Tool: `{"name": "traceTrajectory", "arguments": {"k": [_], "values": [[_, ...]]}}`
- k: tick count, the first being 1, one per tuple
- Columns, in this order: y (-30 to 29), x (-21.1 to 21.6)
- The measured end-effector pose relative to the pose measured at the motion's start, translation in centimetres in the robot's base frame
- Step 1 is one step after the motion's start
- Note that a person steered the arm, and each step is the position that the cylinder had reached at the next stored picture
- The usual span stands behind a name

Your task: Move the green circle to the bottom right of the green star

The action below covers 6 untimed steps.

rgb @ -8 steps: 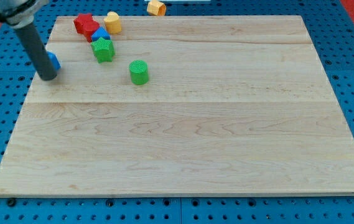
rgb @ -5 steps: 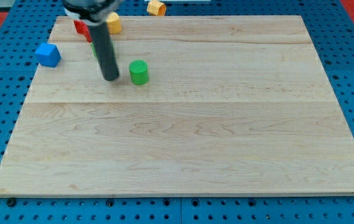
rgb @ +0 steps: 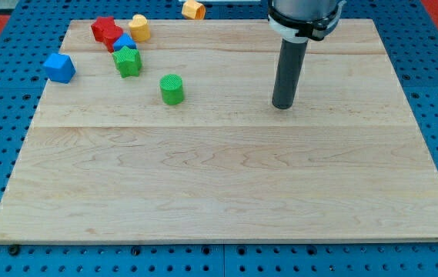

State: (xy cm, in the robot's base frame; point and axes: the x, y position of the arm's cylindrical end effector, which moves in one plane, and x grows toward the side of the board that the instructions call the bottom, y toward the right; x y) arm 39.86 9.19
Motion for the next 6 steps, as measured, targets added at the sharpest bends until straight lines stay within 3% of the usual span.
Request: {"name": "traceTrajectory", "arguments": {"k": [3, 4, 6], "values": [[-18.1, -0.3], [-18.8, -1.3], [-11.5, -2.3]]}}
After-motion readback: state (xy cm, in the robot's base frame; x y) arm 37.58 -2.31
